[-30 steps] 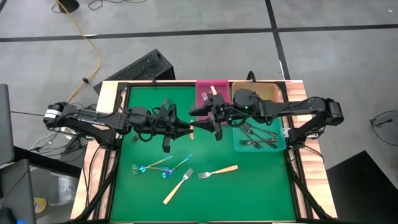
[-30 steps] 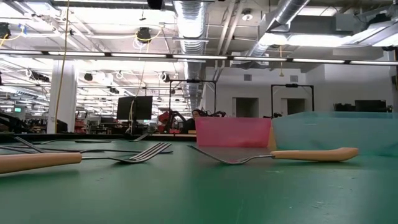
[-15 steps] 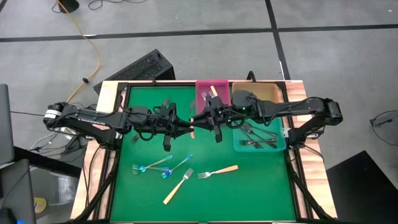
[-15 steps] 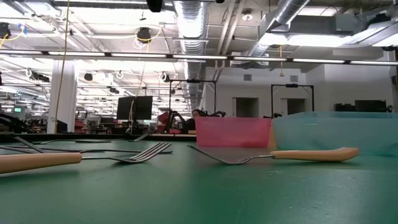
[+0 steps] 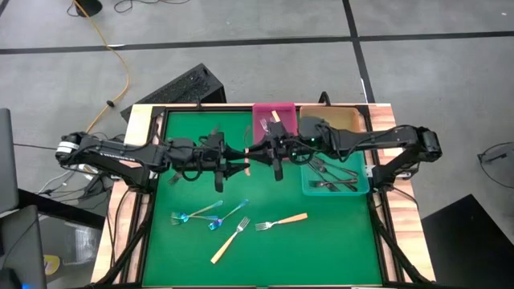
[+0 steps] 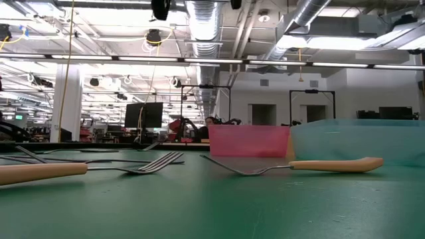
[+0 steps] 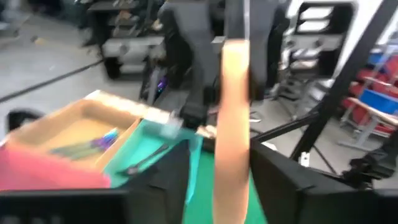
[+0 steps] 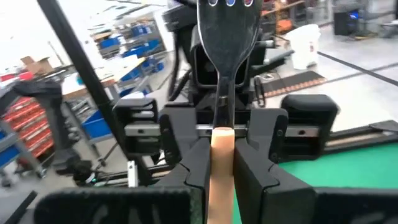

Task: Sort silverware by color (type)
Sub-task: Put the yellow fork into the pink bin

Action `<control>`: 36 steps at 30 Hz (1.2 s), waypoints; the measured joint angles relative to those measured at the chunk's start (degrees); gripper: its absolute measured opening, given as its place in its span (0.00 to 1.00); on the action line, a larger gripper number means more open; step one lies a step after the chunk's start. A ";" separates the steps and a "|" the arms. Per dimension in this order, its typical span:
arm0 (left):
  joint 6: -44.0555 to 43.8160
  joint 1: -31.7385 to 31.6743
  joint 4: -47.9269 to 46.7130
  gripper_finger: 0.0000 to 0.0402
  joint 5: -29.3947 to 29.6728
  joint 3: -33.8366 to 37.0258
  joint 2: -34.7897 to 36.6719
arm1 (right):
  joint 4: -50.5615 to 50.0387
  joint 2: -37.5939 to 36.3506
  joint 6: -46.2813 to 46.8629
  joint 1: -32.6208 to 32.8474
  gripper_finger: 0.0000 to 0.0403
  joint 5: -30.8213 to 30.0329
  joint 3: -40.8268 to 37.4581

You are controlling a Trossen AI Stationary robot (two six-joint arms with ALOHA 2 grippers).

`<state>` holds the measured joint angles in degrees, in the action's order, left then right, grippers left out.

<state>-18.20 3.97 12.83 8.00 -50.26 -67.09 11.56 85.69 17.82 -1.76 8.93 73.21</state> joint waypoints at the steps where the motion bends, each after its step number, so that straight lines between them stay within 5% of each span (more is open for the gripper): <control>1: -0.73 -0.02 -1.24 0.41 0.54 0.00 0.22 | -0.45 -0.27 0.32 -0.34 0.17 -0.68 0.00; 8: -4.96 0.00 -11.84 0.60 1.70 0.00 3.72 | -13.96 -0.53 0.35 -4.43 0.17 -3.48 5.53; 25: -9.72 0.00 -24.51 0.61 6.39 0.00 8.69 | -39.66 1.05 2.62 -16.53 0.17 -11.68 10.54; 36: -12.81 0.04 -29.03 0.62 7.92 0.00 8.74 | -42.02 13.39 4.83 -18.76 0.17 -12.58 10.51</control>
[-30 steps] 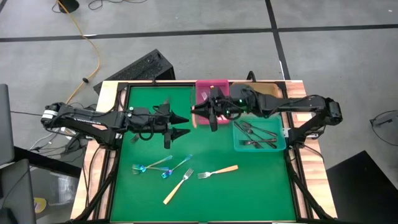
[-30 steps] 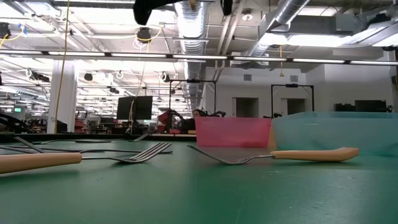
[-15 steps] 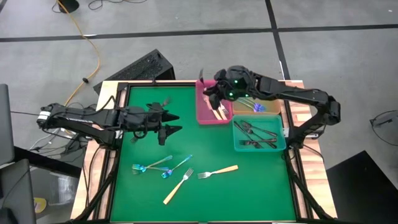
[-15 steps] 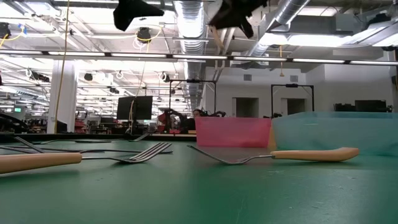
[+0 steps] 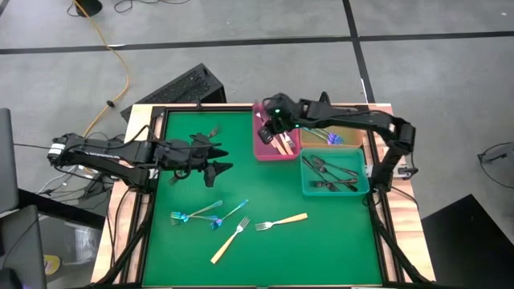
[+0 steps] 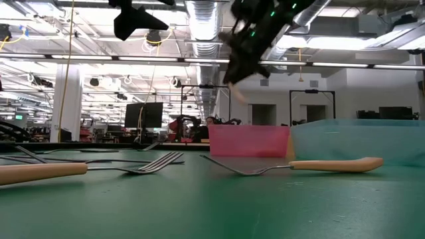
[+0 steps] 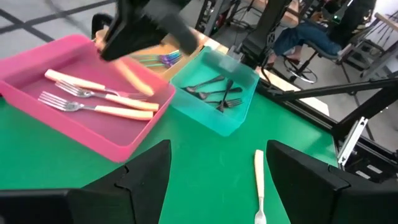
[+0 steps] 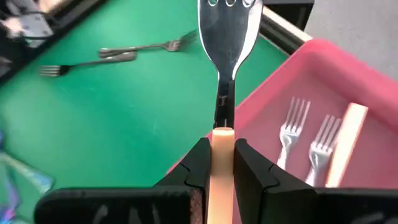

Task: Sort silverware by color (type)
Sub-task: Put the yellow fork into the pink bin

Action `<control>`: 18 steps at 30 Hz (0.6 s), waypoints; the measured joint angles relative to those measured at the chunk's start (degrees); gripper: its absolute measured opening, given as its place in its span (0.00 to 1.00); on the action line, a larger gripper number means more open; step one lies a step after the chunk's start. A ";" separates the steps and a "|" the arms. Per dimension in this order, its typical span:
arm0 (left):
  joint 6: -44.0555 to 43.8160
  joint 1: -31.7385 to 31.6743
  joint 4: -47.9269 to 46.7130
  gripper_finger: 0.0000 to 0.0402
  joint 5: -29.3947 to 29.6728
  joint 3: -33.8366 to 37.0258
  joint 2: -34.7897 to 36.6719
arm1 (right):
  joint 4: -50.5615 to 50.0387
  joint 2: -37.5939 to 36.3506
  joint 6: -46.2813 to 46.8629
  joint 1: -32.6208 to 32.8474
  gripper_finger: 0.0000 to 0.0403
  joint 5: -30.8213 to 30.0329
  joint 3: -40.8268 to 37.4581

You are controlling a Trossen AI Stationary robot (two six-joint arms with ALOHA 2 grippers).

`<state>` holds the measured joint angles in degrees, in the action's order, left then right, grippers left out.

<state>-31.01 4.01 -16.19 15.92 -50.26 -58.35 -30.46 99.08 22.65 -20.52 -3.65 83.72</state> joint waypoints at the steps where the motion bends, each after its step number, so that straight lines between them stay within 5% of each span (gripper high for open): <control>1: -0.15 0.00 -0.38 0.62 0.00 0.00 0.00 | -0.06 1.06 0.00 -0.28 0.17 0.06 0.00; 18: -1.81 0.00 -3.93 0.62 0.22 0.00 -0.02 | -1.08 11.05 4.10 -3.78 0.17 0.63 -0.02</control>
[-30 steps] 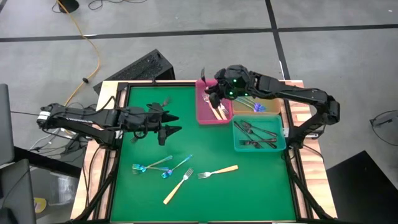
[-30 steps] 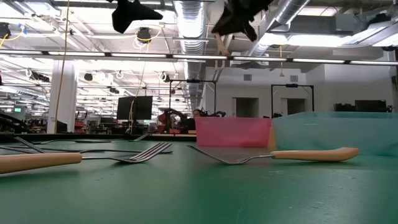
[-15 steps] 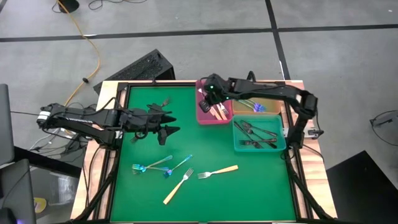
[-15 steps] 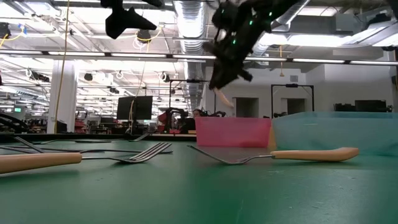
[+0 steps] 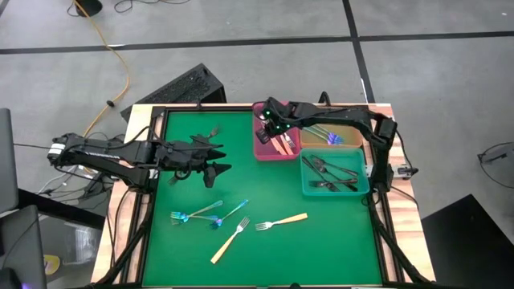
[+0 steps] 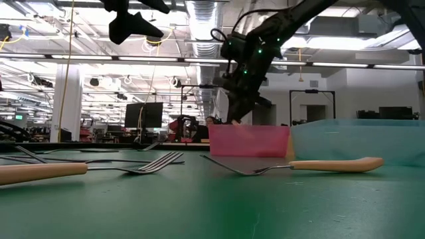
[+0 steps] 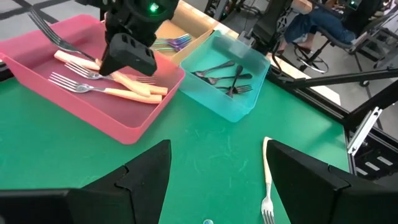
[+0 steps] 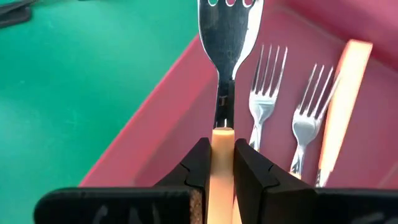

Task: Sort silverware by color (type)
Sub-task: Put the yellow fork into the pink bin

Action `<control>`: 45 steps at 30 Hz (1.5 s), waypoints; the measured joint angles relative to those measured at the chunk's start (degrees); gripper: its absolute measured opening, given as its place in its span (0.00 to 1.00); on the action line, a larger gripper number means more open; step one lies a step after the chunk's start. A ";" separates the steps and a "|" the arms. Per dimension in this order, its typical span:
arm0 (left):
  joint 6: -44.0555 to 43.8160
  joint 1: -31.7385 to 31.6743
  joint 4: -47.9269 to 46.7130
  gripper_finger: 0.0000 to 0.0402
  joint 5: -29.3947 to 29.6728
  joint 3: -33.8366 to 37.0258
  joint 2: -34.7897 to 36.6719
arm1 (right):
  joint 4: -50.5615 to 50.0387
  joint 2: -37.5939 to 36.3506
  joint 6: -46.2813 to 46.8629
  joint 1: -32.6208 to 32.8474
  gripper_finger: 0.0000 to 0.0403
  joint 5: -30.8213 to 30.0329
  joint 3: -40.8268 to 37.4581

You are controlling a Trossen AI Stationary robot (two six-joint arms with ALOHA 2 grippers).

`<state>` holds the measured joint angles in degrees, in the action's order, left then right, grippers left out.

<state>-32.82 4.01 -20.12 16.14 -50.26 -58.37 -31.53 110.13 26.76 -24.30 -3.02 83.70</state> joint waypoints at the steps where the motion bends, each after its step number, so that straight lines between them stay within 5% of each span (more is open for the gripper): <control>1: 0.00 0.00 -0.02 0.62 -0.02 0.00 0.00 | -0.47 0.52 0.34 0.05 0.17 0.01 0.02; 45: 0.02 -0.04 -1.46 0.62 1.20 0.00 0.00 | -7.29 8.41 -0.21 -0.19 0.17 -1.19 0.07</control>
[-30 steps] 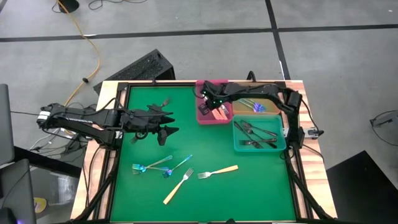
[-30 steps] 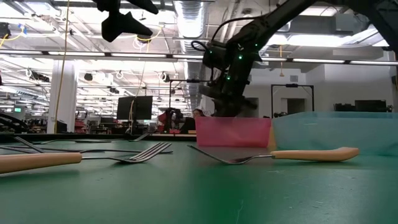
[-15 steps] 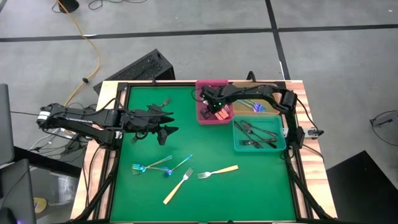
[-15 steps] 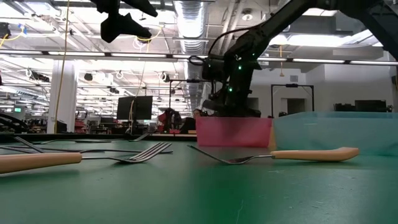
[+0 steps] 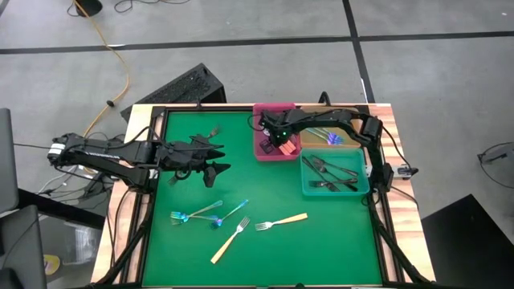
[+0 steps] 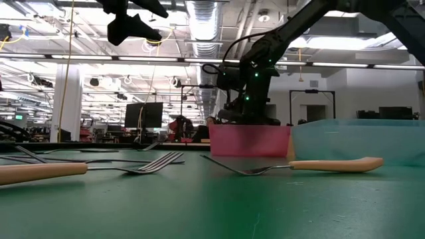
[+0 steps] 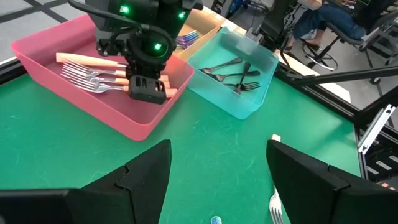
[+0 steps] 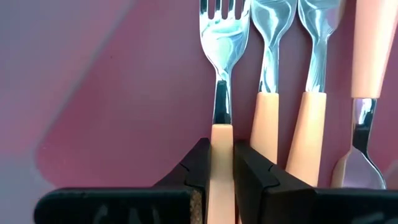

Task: Sort silverware by color (type)
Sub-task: Put the yellow fork into the pink bin

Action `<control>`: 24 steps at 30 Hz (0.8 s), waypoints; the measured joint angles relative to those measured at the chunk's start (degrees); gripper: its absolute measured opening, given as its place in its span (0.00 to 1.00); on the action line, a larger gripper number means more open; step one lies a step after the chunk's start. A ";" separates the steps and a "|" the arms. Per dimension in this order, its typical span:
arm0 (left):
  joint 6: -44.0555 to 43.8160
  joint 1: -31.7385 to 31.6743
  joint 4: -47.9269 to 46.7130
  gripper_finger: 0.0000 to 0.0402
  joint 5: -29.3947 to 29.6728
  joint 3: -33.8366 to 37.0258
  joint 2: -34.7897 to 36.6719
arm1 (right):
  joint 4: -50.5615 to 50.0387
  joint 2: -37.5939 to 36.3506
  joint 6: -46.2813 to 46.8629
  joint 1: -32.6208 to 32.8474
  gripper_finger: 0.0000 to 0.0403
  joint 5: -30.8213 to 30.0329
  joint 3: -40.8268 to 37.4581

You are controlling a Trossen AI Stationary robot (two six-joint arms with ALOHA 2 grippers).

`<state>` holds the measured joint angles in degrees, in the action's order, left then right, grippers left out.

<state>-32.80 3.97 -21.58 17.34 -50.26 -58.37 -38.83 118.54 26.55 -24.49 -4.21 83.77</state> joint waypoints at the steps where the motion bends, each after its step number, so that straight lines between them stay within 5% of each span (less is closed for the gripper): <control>1: 0.01 0.00 0.00 0.62 0.00 0.00 0.00 | -0.01 0.00 0.00 0.00 0.19 0.00 0.00; 6: 0.00 0.00 0.00 0.62 0.00 0.00 0.00 | 0.02 0.02 0.31 0.00 0.29 -0.04 0.00; 18: 0.00 0.00 -0.02 0.61 -0.39 0.00 0.00 | 0.38 0.02 -0.20 0.02 0.28 0.60 0.00; 24: 0.00 0.00 -0.12 0.61 -0.44 0.00 0.00 | -0.05 -0.26 -1.39 -0.09 0.39 2.70 0.02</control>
<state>-32.80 3.97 -21.71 16.90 -50.26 -58.37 -38.88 118.28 25.16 -24.58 -1.51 83.79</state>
